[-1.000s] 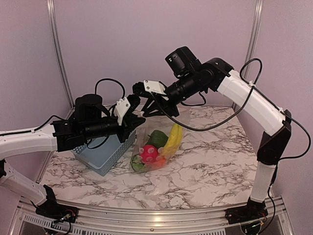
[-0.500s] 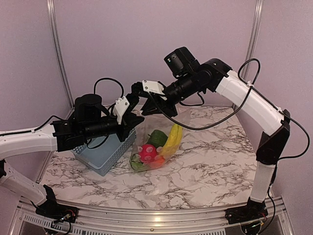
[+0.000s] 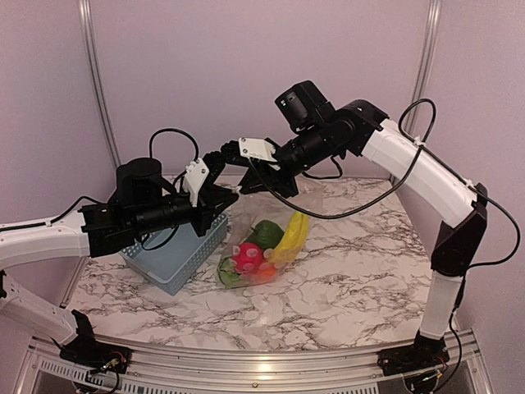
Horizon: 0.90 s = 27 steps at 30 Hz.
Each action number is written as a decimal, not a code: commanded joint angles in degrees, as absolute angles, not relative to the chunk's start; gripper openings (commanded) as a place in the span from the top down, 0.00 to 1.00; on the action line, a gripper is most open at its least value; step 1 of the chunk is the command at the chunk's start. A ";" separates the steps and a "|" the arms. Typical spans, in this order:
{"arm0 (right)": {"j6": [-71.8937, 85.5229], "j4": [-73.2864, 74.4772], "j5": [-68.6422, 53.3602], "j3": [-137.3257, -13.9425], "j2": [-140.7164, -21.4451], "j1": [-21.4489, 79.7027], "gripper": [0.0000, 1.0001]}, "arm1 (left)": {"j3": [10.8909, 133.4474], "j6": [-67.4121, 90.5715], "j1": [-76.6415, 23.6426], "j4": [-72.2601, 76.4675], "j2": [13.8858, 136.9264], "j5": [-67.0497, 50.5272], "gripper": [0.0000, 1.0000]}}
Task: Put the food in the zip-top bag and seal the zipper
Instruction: Zip the zipper on the zipper food storage bag.
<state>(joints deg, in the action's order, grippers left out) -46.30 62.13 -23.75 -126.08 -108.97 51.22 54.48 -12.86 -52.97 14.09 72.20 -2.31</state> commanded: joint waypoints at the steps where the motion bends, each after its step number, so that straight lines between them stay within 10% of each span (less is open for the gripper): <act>1: -45.58 62.78 -23.29 -125.68 -107.34 51.49 1.00 | 54.82 -13.18 -52.83 15.87 72.24 -2.61 0.91; 8: -45.30 62.92 -24.02 -126.30 -107.14 51.46 1.00 | 54.80 -13.48 -52.83 15.65 73.19 -1.85 0.83; 15: -44.42 62.89 -24.55 -126.30 -107.36 51.46 1.00 | 54.76 -13.46 -52.87 15.79 73.18 -2.34 1.00; 21: -44.03 62.64 -23.61 -125.92 -108.40 51.49 0.76 | 54.85 -13.19 -52.83 16.68 73.21 -2.56 1.00; 27: -43.70 62.25 -23.68 -126.08 -108.81 51.48 0.75 | 54.59 -13.01 -52.88 16.70 72.95 -2.43 1.00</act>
<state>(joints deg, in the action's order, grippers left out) -44.53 62.13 -23.88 -125.84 -108.75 51.22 54.48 -13.15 -52.97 14.94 72.84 -2.48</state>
